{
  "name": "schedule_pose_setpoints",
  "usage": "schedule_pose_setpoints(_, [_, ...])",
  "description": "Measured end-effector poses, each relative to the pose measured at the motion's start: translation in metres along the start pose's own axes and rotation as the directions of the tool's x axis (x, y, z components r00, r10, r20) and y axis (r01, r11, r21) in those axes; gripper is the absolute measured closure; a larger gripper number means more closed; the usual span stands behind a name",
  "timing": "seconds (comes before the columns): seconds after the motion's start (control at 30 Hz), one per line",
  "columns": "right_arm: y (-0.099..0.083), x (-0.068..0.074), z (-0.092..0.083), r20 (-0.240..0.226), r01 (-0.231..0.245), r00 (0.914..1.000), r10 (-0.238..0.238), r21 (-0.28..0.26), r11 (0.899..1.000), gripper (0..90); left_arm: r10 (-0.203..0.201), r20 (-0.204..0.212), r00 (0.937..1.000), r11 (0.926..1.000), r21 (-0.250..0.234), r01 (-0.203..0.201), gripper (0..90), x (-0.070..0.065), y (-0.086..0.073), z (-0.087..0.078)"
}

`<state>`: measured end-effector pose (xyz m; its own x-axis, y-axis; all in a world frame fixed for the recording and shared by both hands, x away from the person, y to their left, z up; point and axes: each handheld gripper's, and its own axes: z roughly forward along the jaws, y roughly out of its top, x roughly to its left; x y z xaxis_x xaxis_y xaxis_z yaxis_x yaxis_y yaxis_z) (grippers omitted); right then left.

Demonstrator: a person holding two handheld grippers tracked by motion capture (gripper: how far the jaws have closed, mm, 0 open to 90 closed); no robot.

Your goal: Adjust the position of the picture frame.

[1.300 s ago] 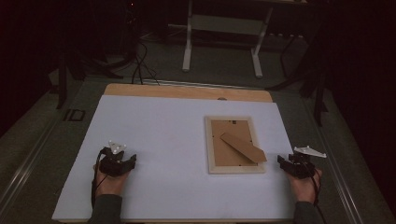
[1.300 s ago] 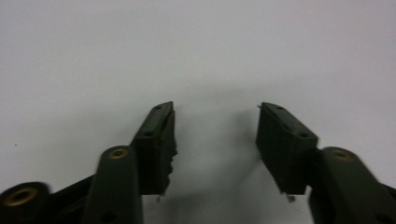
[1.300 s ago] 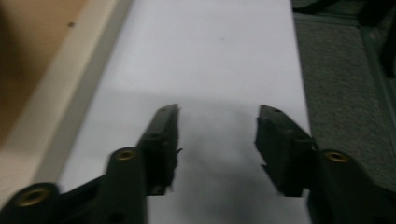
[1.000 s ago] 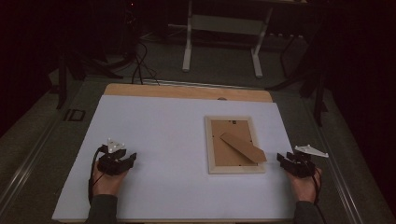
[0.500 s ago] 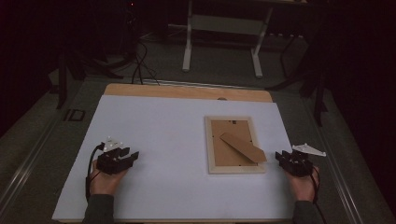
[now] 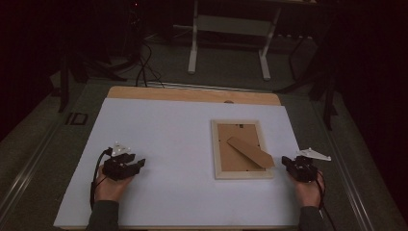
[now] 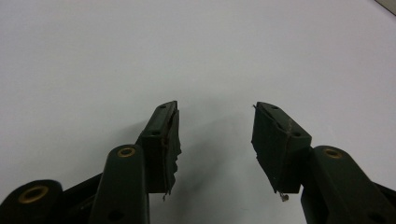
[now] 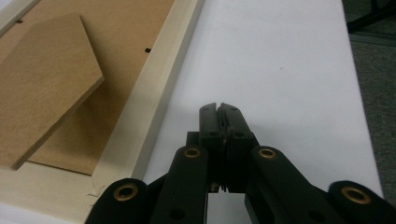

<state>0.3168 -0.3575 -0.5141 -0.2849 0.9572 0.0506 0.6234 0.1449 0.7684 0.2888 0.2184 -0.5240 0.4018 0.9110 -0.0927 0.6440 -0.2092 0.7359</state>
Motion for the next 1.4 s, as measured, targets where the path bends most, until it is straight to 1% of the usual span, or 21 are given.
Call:
schedule_pose_setpoints(0.23, [-0.001, 0.004, 0.002, -0.006, 0.015, 0.9999, -0.015, 0.007, 1.000, 88.3, 0.001, -0.006, 1.0000, 0.9999, -0.010, -0.001, 51.6, 0.000, 0.000, -0.002])
schedule_pose_setpoints(0.33, [-0.001, 0.003, 0.003, -0.011, 0.011, 0.9999, -0.011, 0.009, 1.000, 88.3, 0.002, -0.013, 0.9999, 0.9999, -0.012, -0.002, 51.6, 0.000, 0.000, -0.002])
schedule_pose_setpoints(0.5, [-0.002, 0.004, 0.004, -0.031, 0.006, 0.9995, -0.006, 0.007, 1.000, 88.4, 0.016, -0.027, 0.9995, 0.9997, -0.017, -0.017, 51.5, -0.001, 0.000, -0.003])
schedule_pose_setpoints(0.6, [-0.002, 0.006, 0.006, -0.043, 0.009, 0.9990, -0.009, 0.010, 1.000, 88.9, 0.020, -0.022, 0.9996, 0.9996, -0.019, -0.021, 51.5, -0.003, 0.000, -0.003])
schedule_pose_setpoints(0.77, [-0.003, 0.009, 0.010, -0.067, 0.017, 0.9976, -0.015, 0.024, 1.000, 89.7, 0.025, -0.024, 0.9994, 0.9994, -0.023, -0.026, 51.9, -0.004, 0.000, -0.003])
schedule_pose_setpoints(0.83, [-0.003, 0.011, 0.011, -0.075, 0.023, 0.9969, -0.021, 0.028, 0.999, 89.8, 0.024, -0.032, 0.9992, 0.9994, -0.023, -0.025, 54.9, -0.004, 0.000, -0.004])
schedule_pose_setpoints(0.97, [-0.004, 0.014, 0.015, -0.095, 0.026, 0.9952, -0.022, 0.042, 0.999, 90.0, 0.003, -0.021, 0.9998, 0.9992, -0.041, -0.004, 60.3, -0.002, 0.000, -0.007])
schedule_pose_setpoints(1.03, [-0.004, 0.015, 0.016, -0.106, 0.028, 0.9941, -0.022, 0.047, 0.998, 90.0, -0.002, -0.019, 0.9998, 0.9989, -0.047, 0.001, 60.8, -0.002, 0.000, -0.008])
schedule_pose_setpoints(1.13, [-0.004, 0.016, 0.017, -0.115, 0.028, 0.9931, -0.022, 0.052, 0.998, 90.0, 0.005, -0.017, 0.9998, 0.9989, -0.046, -0.005, 61.0, -0.003, 0.000, -0.007])
schedule_pose_setpoints(1.27, [-0.004, 0.017, 0.018, -0.120, 0.029, 0.9925, -0.022, 0.059, 0.998, 90.0, 0.001, -0.017, 0.9999, 0.9987, -0.052, -0.002, 60.8, -0.004, 0.000, -0.007])
schedule_pose_setpoints(1.37, [-0.005, 0.018, 0.019, -0.119, 0.027, 0.9927, -0.019, 0.062, 0.998, 90.0, -0.021, 0.009, 0.9997, 0.9981, -0.058, 0.021, 59.8, -0.004, 0.001, -0.009])
schedule_pose_setpoints(1.4, [-0.005, 0.018, 0.019, -0.118, 0.025, 0.9928, -0.018, 0.063, 0.998, 90.0, -0.033, 0.020, 0.9992, 0.9971, -0.067, 0.035, 59.6, -0.004, 0.001, -0.009])
